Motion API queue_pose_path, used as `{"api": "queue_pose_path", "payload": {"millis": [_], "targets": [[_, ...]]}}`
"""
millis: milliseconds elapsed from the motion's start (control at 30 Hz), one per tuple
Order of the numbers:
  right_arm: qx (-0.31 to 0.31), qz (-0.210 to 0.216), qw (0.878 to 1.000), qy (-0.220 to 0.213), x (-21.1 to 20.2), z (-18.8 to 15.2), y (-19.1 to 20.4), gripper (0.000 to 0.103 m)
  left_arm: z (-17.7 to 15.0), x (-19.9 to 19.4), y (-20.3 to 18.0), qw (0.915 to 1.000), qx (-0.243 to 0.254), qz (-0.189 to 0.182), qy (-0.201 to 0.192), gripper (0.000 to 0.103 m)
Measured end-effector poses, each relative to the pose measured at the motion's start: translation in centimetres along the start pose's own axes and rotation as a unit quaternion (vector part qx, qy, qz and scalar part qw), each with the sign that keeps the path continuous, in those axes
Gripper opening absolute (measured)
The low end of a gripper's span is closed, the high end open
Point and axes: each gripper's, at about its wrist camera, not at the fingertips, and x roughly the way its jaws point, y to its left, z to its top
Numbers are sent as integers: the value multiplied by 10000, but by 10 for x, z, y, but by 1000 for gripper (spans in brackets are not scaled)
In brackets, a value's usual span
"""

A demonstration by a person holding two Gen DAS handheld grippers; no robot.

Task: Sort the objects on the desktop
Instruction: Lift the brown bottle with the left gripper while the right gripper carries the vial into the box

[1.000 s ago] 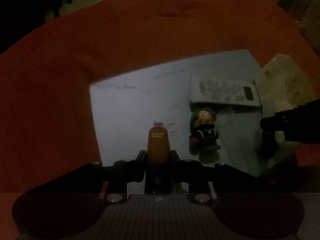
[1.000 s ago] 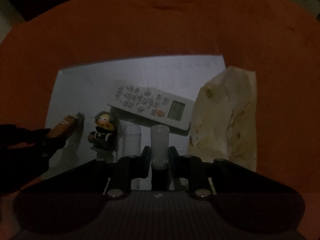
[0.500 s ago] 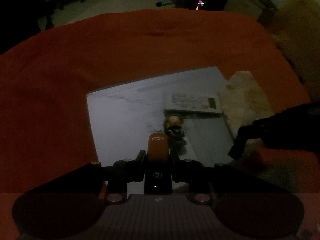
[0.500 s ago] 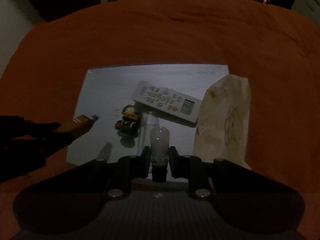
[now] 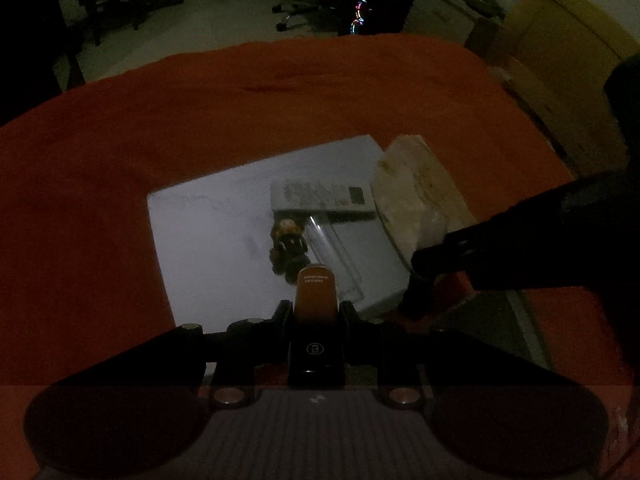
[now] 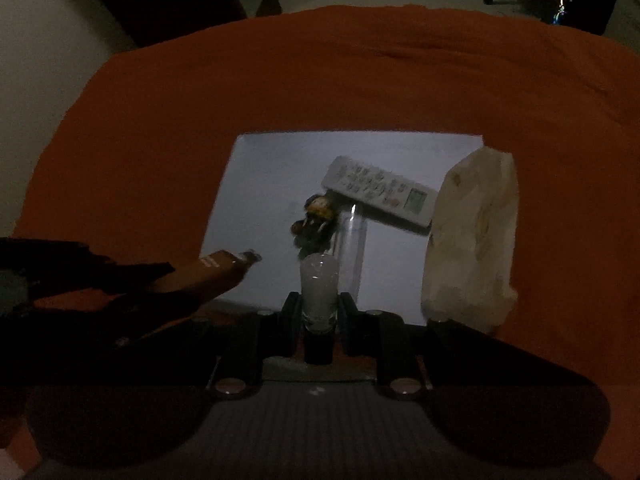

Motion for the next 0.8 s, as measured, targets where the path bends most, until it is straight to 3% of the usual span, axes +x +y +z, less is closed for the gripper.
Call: {"api": "queue_pose_path", "payload": {"millis": [200,500,800], "targets": [[90,85,9999,88,-11,-31,-3,22,-24,-15,-10,9999,-67,-49,-120,21],[-13,221,9985,503,-5,-80,4,22,-71,-18,-39,9998,49,-212,34,21],[-46,180,9944,1039,21,-114,4,22,-102,2,-55,9993,165,-227,250,21]]}}
